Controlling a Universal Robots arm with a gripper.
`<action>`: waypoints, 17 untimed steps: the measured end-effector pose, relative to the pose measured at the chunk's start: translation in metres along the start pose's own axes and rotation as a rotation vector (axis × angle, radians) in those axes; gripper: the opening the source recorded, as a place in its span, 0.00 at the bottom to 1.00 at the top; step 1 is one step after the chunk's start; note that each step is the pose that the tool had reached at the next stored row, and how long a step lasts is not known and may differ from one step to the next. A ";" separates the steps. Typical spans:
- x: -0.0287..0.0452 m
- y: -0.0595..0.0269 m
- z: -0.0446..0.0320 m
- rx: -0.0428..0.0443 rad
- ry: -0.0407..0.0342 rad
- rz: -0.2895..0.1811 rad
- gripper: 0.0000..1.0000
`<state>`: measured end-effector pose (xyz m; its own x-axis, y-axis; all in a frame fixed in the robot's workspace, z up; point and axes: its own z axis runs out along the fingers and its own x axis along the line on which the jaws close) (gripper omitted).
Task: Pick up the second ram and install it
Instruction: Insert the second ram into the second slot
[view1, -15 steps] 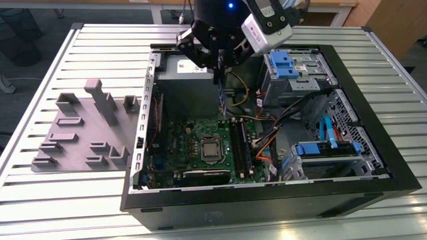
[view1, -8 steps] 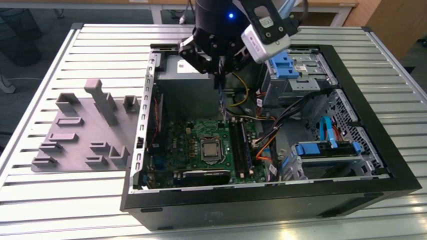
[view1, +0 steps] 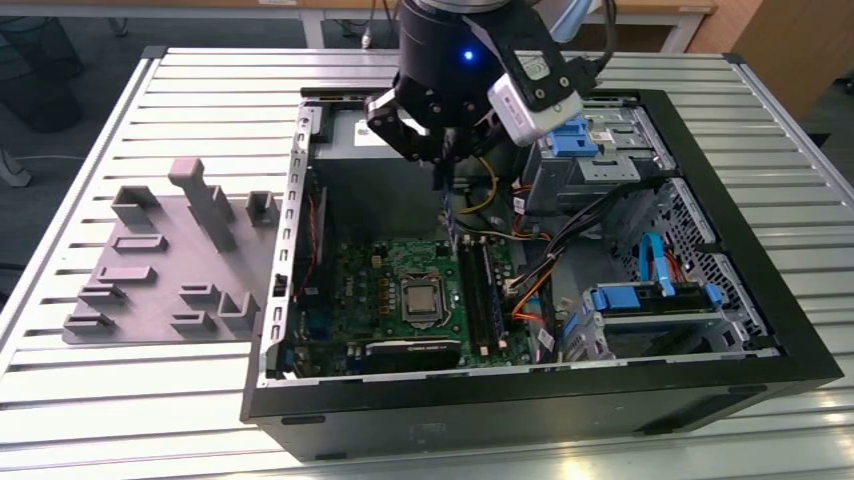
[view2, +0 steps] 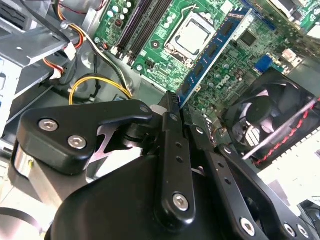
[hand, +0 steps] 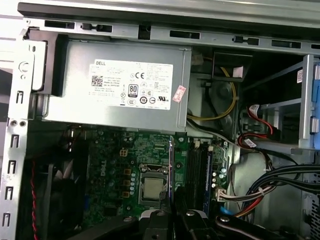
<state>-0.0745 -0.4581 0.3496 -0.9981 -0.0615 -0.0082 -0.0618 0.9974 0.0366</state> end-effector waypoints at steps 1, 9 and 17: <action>-0.0007 -0.0004 0.0018 0.0000 -0.0001 0.001 0.14; -0.0031 -0.0015 0.0112 0.0076 -0.0006 0.026 0.14; -0.0034 -0.0049 0.0210 0.0093 -0.0012 0.049 0.14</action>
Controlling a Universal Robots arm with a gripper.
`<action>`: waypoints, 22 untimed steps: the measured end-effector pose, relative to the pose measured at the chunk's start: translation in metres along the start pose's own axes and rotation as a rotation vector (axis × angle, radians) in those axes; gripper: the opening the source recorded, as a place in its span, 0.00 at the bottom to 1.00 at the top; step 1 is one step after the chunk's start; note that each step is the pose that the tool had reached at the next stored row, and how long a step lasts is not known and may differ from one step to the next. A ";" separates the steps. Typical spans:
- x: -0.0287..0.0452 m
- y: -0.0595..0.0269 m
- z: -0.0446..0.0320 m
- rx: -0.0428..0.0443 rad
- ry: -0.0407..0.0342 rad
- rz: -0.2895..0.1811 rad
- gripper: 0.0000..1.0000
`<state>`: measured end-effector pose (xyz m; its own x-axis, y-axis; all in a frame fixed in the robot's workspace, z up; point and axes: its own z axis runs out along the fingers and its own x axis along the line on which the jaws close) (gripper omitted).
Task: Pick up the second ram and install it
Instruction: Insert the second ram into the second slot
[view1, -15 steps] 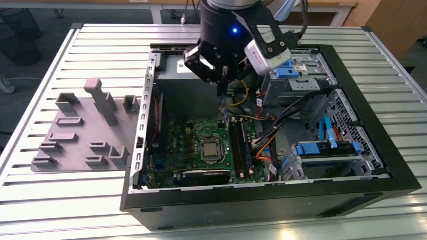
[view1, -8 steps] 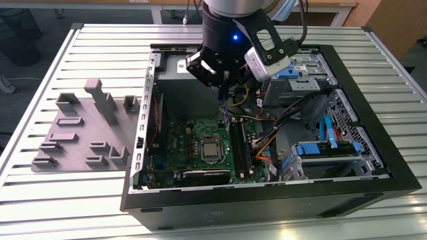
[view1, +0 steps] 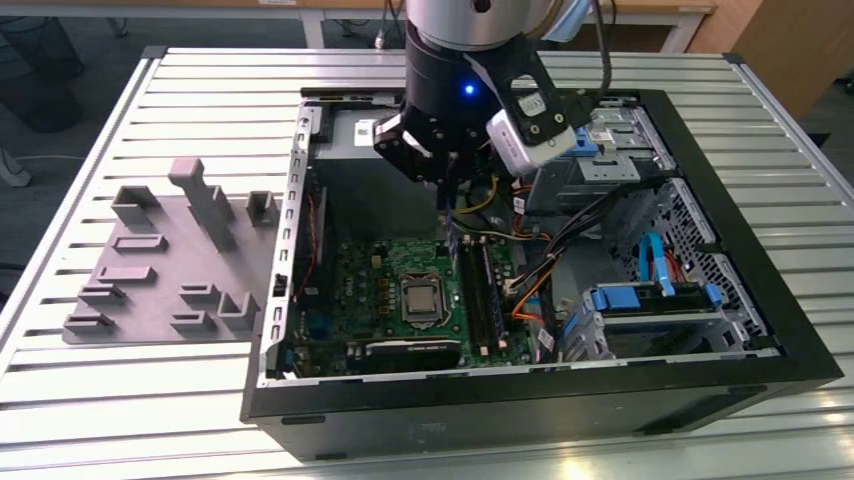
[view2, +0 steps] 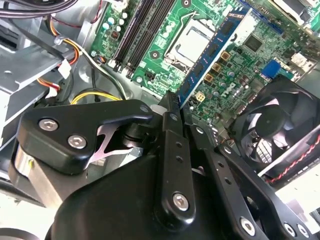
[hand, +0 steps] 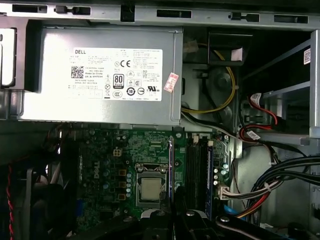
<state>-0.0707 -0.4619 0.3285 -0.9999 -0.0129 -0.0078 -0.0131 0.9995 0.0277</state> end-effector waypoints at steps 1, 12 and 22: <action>0.0000 -0.0005 0.0012 0.0000 -0.0001 0.003 0.14; -0.0007 -0.0097 0.0133 0.0001 -0.0008 0.024 0.14; -0.0068 -0.0113 0.0309 0.0002 -0.0014 0.047 0.14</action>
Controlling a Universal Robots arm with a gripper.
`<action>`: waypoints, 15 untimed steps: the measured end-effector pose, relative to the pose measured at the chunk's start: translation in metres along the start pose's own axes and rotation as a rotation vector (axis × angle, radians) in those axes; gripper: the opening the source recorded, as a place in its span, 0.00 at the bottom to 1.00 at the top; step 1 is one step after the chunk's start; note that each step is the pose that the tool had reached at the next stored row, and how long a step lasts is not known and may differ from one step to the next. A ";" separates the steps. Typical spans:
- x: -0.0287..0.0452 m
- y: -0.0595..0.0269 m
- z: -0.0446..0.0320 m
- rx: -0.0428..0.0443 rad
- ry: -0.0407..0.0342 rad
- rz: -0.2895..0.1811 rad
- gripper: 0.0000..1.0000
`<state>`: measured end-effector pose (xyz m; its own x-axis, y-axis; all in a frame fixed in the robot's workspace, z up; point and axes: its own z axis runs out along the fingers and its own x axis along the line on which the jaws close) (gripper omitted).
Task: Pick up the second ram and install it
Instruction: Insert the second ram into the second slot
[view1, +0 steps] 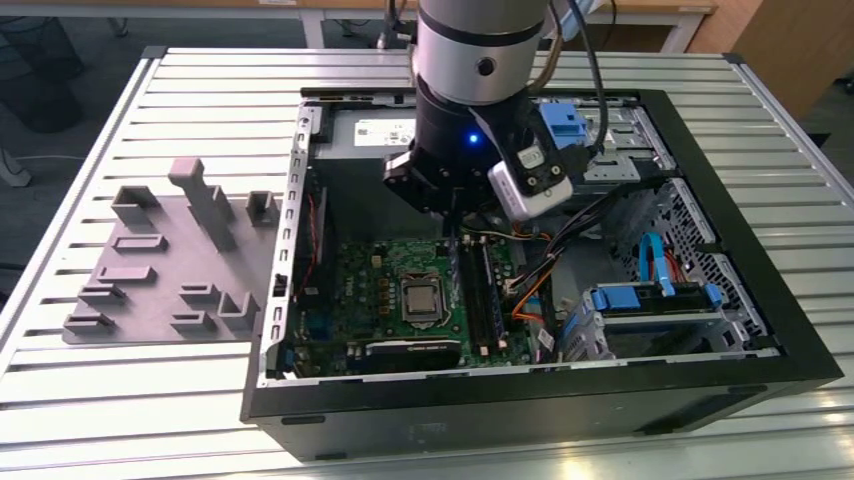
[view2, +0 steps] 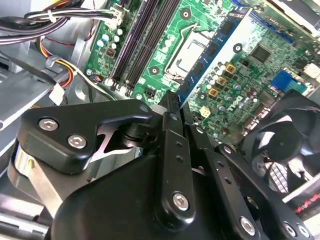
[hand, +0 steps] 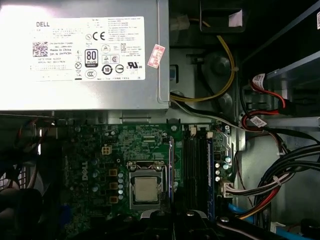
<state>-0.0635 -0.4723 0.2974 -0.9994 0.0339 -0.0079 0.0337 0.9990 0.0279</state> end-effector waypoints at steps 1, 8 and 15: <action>-0.0009 -0.0001 0.0018 0.0001 -0.0001 0.002 0.14; -0.0042 -0.0001 0.0053 0.0003 -0.0002 0.008 0.14; -0.0193 0.0002 0.0152 0.0002 0.0018 0.008 0.14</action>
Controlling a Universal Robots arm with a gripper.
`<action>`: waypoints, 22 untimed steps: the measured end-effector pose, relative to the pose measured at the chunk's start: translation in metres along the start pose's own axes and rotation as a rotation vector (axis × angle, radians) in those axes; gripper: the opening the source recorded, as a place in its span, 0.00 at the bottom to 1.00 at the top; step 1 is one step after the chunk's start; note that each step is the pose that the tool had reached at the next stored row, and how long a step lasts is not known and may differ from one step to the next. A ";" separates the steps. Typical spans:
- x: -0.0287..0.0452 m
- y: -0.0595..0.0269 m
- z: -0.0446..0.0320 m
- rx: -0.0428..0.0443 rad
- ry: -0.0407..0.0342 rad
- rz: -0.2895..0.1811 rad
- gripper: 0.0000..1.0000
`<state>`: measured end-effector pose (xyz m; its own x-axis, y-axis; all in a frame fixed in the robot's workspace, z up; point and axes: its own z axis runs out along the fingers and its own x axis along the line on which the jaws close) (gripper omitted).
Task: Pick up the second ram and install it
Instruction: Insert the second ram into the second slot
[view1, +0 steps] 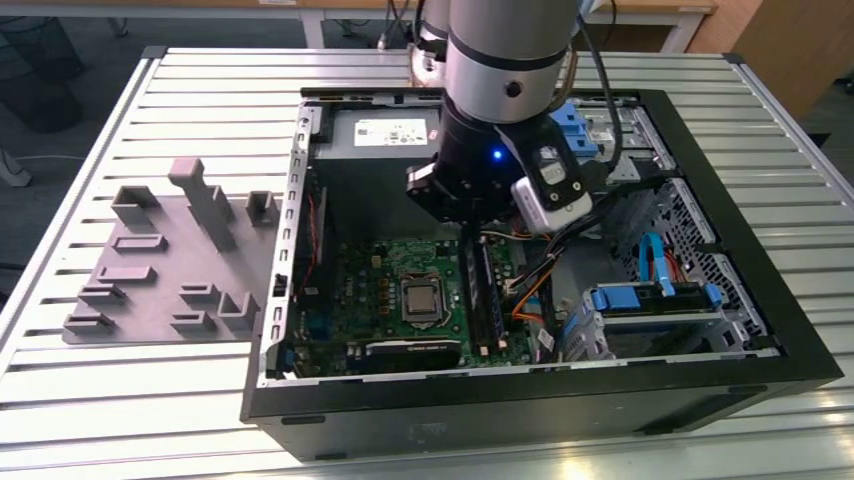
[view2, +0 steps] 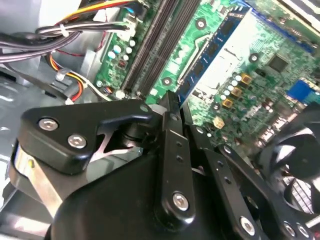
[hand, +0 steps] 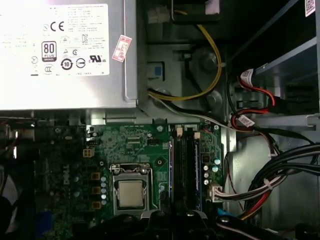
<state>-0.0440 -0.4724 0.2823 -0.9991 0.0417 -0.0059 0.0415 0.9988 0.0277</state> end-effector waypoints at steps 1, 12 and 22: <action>-0.0009 -0.0001 0.0036 0.0001 0.0000 0.000 0.14; -0.0064 -0.0004 0.0236 0.0001 0.0000 0.000 0.14; -0.0119 -0.0007 0.0413 0.0001 0.0003 0.002 0.14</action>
<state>-0.0319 -0.4724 0.2411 -0.9990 0.0433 -0.0055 0.0431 0.9987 0.0276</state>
